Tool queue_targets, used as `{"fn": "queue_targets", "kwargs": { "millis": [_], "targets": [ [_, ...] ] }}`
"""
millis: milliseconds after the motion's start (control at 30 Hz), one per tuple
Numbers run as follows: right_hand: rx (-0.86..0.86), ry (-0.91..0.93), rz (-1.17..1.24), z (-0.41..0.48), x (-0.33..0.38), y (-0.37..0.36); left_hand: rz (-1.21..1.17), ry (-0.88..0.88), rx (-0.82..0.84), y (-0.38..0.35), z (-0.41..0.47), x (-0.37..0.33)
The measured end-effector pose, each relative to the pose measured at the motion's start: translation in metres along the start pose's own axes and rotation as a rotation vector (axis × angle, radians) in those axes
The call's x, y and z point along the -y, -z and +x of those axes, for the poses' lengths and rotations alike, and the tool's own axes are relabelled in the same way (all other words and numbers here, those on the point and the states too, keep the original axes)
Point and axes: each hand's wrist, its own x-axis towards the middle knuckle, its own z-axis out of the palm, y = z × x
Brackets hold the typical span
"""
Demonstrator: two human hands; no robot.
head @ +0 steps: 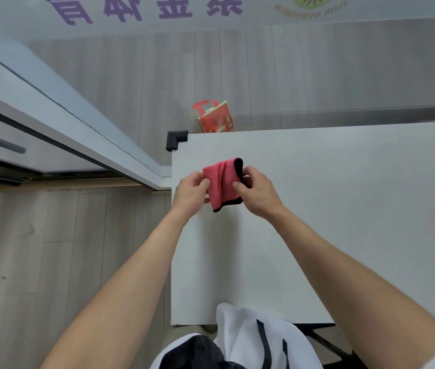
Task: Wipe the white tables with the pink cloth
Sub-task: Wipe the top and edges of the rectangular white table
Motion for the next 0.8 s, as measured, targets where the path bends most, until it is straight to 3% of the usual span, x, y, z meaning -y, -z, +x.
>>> {"fn": "queue_targets", "kwargs": {
  "millis": [200, 333, 400, 500, 600, 700, 733, 800],
  "targets": [
    [-0.056, -0.043, -0.079, 0.008, 0.006, 0.024, 0.117, 0.005, -0.198, 0.005, 0.014, -0.01],
    [-0.129, -0.037, -0.079, 0.024, 0.027, 0.038, -0.032, 0.007, -0.036, 0.002, 0.02, -0.031],
    [-0.163, 0.018, -0.102, 0.03, 0.038, 0.037, -0.073, 0.006, -0.047, 0.002, 0.024, -0.039],
    [-0.175, 0.091, -0.151, 0.036, 0.048, 0.021, 0.098, -0.149, -0.12, -0.004, 0.026, -0.047],
    [-0.104, -0.038, 0.07, 0.044, 0.042, 0.002, 0.156, -0.223, 0.046, -0.012, 0.023, -0.049],
    [-0.181, -0.172, 0.193, 0.054, 0.024, -0.003, 0.006, -0.118, 0.165, 0.001, 0.027, -0.037],
    [-0.222, -0.173, 0.145, 0.057, 0.021, 0.0, 0.069, -0.118, 0.143, 0.007, 0.028, -0.032],
    [-0.322, -0.085, 0.01, 0.064, 0.024, 0.007, 0.462, -0.225, 0.027, 0.019, 0.03, -0.022]
  ]
}}
